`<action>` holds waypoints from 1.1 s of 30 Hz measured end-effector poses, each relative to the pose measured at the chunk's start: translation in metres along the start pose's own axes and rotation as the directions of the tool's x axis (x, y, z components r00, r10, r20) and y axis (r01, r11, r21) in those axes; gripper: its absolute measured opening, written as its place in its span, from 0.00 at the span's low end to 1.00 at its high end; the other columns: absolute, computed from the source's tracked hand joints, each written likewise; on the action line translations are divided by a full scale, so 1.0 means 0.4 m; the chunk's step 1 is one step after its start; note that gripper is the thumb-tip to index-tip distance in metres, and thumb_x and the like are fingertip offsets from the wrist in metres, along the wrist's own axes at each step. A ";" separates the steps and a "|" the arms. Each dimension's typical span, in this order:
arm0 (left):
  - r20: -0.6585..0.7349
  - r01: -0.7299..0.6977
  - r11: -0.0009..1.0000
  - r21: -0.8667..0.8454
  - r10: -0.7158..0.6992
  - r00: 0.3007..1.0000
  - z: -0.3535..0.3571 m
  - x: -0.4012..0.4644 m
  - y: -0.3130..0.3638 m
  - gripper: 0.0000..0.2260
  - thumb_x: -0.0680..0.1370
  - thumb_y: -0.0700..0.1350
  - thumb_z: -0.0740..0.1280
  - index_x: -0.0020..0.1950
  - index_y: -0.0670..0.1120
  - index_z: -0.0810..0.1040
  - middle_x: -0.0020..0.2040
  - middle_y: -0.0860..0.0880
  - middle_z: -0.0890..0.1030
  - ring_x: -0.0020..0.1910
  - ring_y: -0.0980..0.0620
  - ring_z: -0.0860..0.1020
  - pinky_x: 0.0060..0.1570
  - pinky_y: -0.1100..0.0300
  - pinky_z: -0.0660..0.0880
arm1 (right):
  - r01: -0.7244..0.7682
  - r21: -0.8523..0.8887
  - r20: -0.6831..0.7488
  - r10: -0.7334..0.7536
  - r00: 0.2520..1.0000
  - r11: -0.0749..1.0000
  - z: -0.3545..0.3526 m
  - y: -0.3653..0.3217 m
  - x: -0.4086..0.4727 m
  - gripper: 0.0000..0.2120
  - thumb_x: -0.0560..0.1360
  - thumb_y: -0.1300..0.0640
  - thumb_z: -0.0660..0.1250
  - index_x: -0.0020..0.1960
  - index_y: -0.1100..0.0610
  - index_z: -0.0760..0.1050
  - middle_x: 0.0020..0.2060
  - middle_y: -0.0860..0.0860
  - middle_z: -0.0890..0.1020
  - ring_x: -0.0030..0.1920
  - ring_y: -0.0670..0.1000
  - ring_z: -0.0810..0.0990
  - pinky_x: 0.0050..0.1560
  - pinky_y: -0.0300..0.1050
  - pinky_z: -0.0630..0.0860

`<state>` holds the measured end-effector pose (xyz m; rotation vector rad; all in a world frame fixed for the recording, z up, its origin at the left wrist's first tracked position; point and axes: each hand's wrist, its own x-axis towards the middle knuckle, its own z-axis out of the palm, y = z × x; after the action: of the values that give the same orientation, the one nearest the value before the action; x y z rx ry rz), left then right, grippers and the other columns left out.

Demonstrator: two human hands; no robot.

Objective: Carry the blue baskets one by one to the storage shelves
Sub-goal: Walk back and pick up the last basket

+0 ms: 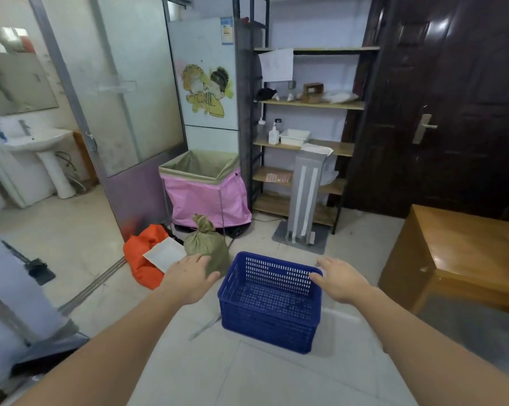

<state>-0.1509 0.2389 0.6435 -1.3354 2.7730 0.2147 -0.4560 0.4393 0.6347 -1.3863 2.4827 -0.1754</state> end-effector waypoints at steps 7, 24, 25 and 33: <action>0.036 -0.023 1.000 0.004 0.022 0.999 0.040 0.445 -0.032 0.29 0.84 0.62 0.55 0.81 0.48 0.64 0.80 0.46 0.69 0.77 0.44 0.69 0.74 0.46 0.66 | -0.087 -0.003 0.028 0.087 0.996 0.996 -0.017 0.064 0.364 0.31 0.83 0.40 0.55 0.81 0.54 0.61 0.78 0.54 0.68 0.76 0.57 0.67 0.75 0.53 0.64; 0.332 -0.066 0.997 0.041 0.048 0.942 0.487 1.452 -0.140 0.28 0.85 0.60 0.53 0.79 0.44 0.66 0.77 0.42 0.70 0.74 0.39 0.69 0.69 0.45 0.68 | -0.587 0.261 0.256 0.531 0.808 0.766 0.372 0.342 1.161 0.26 0.86 0.47 0.53 0.81 0.57 0.60 0.80 0.58 0.64 0.78 0.60 0.64 0.76 0.51 0.58; 0.357 -0.055 0.998 0.034 0.040 0.933 0.552 1.487 -0.148 0.29 0.85 0.60 0.53 0.79 0.43 0.66 0.77 0.41 0.71 0.74 0.39 0.69 0.69 0.44 0.68 | -0.633 0.290 0.272 0.572 0.774 0.718 0.422 0.370 1.194 0.26 0.86 0.46 0.53 0.81 0.56 0.61 0.79 0.58 0.65 0.77 0.60 0.65 0.76 0.52 0.59; 0.472 0.266 0.960 -0.088 -0.195 0.860 1.099 1.679 -0.206 0.29 0.84 0.59 0.56 0.80 0.43 0.65 0.77 0.40 0.70 0.73 0.36 0.71 0.70 0.40 0.68 | -0.824 0.373 0.437 0.703 0.561 0.426 0.883 0.581 1.394 0.27 0.84 0.45 0.57 0.80 0.53 0.62 0.77 0.57 0.69 0.73 0.61 0.71 0.71 0.54 0.68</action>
<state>-0.5098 -0.2659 0.1261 -1.4129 2.2184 0.6466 -0.8105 0.1020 0.1346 0.0624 2.3225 -0.4472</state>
